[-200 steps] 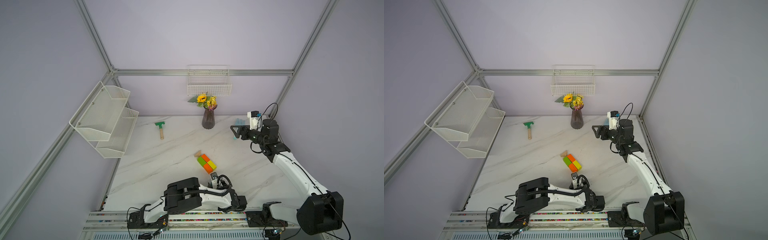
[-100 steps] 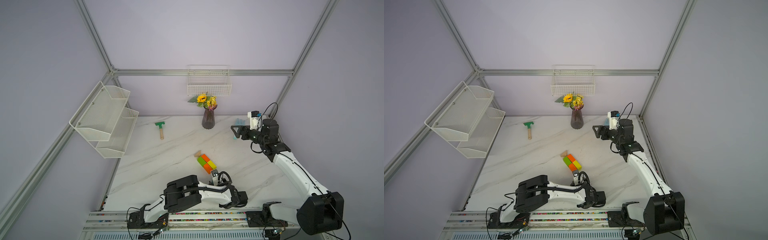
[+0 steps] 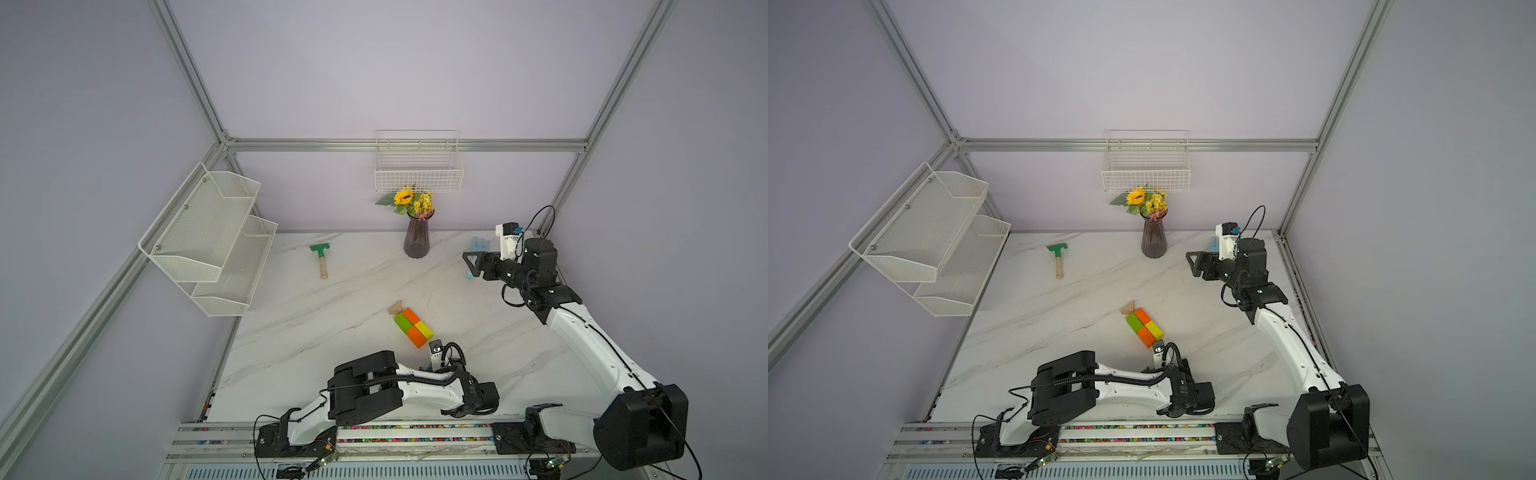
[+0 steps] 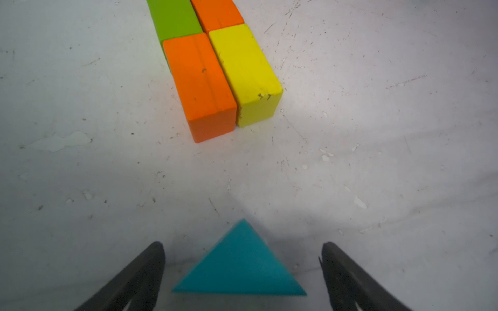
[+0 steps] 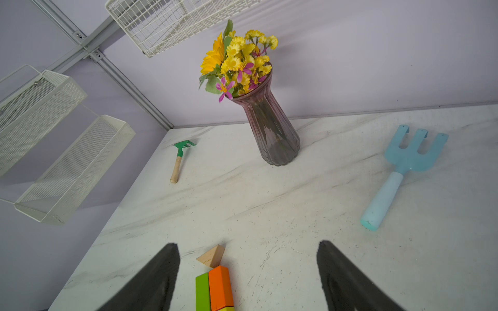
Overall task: Assemble a piece of candy with building blocks
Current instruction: Place the building block at the center of the board.
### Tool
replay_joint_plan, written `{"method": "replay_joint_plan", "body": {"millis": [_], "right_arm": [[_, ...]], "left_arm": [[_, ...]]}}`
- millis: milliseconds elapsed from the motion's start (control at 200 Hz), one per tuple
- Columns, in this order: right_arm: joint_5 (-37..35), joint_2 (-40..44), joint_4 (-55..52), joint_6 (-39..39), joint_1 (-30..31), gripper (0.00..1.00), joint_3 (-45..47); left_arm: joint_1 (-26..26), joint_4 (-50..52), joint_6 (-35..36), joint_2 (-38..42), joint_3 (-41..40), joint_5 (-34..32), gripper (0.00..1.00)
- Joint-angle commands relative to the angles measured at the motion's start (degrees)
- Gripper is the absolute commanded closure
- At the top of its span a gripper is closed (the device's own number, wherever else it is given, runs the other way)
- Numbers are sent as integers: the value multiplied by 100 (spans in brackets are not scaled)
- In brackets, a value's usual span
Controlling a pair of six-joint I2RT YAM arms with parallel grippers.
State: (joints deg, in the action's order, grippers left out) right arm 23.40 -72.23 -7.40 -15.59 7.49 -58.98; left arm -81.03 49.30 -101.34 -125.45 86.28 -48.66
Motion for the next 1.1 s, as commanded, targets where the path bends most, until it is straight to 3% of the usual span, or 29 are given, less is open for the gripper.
{"method": "replay_joint_plan", "body": {"millis": [0,170,340,450,560,625,655,665,735,855,1005,1095], "right_arm": [[-56,105,-92,78,-26,16,-162],[-194,108,-147,96,-27,16,-199],[-674,402,-184,33,-21,16,-105],[-1109,650,-148,-102,-23,17,103],[-1285,1002,-177,-219,-19,44,330],[-1283,1268,-187,-306,-24,83,489],[-1232,1383,-211,-372,-24,96,564],[-1204,1425,-216,-398,-25,100,599],[-777,1638,-234,-517,-22,100,798],[-87,1710,-431,-699,-20,100,1032],[549,1765,-667,-890,-13,100,1307],[748,1996,-645,-1161,-11,100,1683]], "left_arm": [[2,-260,177,137,-105,157,0],[-231,-88,696,429,114,-722,0],[-385,-93,1886,1238,139,-1049,0],[-449,-113,1890,2068,-349,-1499,0],[-439,-129,1898,3008,-1019,-1960,0],[-399,-115,1900,3584,-1464,-2236,0],[-343,-96,1866,3862,-1681,-2328,2],[-316,-83,1847,3967,-1770,-2355,3],[-72,100,1592,4791,-2254,-2452,13],[486,100,1483,6243,-3224,-2654,42],[1076,-296,1911,7917,-4406,-3004,97],[1420,-1326,3070,8768,-5069,-2875,100]]}}
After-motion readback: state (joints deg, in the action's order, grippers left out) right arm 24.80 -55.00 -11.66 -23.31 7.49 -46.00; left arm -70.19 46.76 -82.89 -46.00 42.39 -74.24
